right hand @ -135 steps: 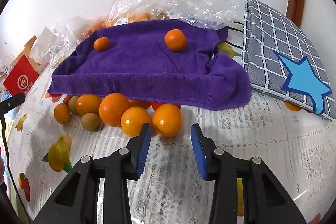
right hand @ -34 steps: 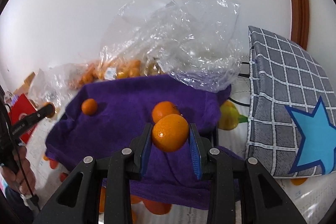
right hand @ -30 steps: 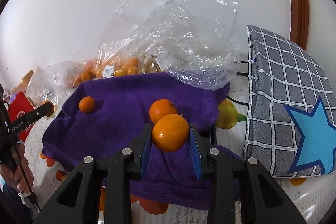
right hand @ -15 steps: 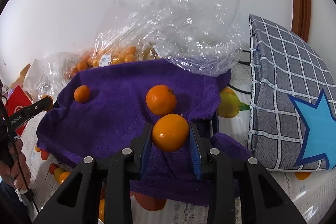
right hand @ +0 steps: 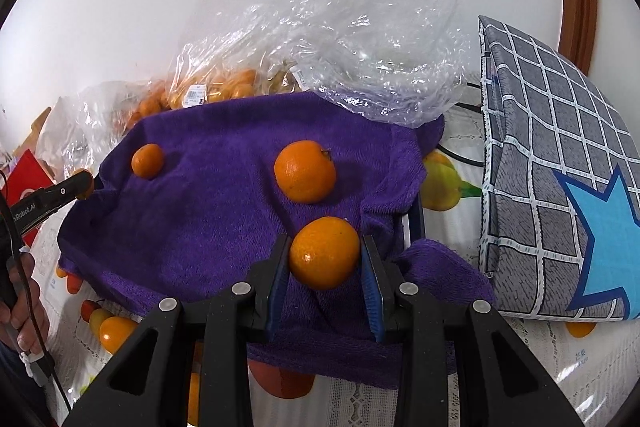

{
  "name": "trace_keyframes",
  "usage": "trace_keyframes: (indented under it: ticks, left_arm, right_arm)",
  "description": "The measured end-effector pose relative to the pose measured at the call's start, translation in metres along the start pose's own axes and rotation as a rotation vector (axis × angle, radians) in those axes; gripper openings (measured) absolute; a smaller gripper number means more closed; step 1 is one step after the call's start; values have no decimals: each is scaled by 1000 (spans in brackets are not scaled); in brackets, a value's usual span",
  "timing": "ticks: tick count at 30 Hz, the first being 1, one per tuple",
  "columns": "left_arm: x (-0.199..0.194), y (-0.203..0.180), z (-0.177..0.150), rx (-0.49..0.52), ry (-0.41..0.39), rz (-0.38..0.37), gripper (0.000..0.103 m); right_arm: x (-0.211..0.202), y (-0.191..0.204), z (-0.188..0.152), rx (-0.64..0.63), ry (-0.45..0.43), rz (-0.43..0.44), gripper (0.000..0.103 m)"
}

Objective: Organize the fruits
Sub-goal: 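Lift the orange with the right gripper and carry it over the towel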

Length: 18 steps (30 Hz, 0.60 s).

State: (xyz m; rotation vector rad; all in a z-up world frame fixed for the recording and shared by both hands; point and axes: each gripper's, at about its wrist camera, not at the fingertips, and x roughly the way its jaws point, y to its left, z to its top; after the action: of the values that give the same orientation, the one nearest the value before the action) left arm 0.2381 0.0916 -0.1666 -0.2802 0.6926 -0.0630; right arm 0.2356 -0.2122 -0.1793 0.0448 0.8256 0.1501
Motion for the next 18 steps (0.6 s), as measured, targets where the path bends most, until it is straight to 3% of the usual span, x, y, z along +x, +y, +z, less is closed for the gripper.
trace_keyframes:
  ticks: [18]
  left_arm:
    - [6, -3, -5, 22, 26, 7, 32]
  right_arm:
    - [3, 7, -1, -54, 12, -37, 34]
